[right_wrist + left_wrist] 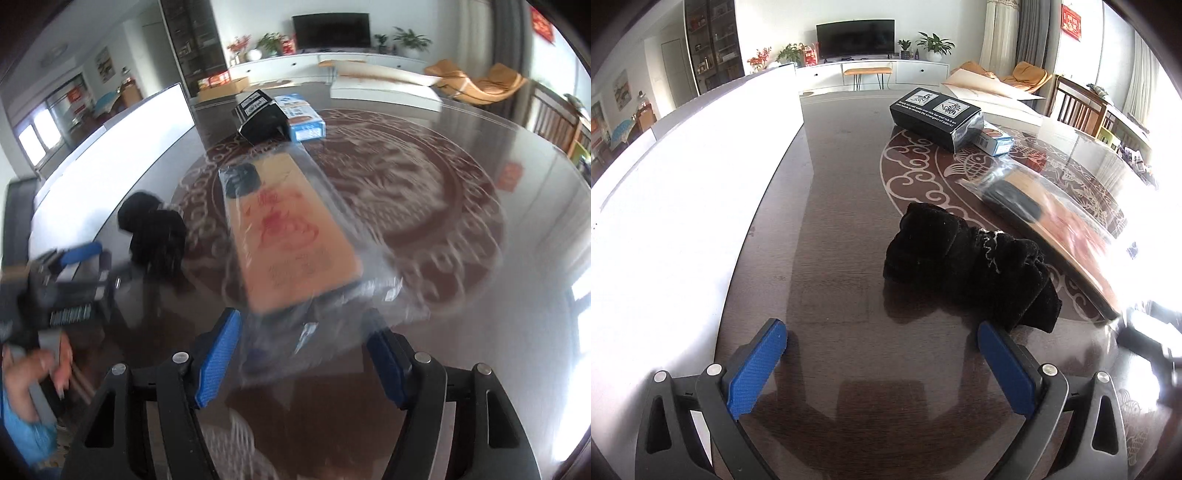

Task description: Organize objects

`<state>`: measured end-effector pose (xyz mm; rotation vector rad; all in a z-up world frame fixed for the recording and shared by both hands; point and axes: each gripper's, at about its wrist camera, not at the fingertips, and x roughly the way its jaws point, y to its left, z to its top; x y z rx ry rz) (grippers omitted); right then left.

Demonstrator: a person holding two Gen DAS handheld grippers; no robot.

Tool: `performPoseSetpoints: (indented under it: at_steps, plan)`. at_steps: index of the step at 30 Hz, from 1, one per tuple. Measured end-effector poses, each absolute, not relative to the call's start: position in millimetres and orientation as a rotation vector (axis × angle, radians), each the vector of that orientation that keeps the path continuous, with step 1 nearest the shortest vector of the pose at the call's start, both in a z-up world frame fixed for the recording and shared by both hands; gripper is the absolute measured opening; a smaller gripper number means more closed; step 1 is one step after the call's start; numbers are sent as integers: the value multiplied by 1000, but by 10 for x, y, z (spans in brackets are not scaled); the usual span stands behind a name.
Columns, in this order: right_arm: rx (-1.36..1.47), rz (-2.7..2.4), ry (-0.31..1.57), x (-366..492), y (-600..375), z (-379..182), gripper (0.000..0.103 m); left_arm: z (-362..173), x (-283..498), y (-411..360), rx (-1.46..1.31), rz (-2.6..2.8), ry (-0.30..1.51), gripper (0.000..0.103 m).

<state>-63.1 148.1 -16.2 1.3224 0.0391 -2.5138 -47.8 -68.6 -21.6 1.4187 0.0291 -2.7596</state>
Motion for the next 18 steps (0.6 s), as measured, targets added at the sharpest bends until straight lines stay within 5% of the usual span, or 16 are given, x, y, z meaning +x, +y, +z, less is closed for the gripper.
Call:
performPoseSetpoints:
  at_steps: [3,5,9,18]
  plan:
    - [1293,-2567,82,-309,1439,-169,79,-216,-477,-684,1418,-2759,27,103]
    - [1322,-2557,143,-246,1381,-194,102,-216,-476,-685,1418,-2759,27,103]
    - [1320,-2591,263,-301,1383,-285,103,-217,-477,-686,1418,-2759,27,103]
    - [1310,-2606,178,-323,1458,-309,103,-217,-477,-689,1418,-2759,27,103]
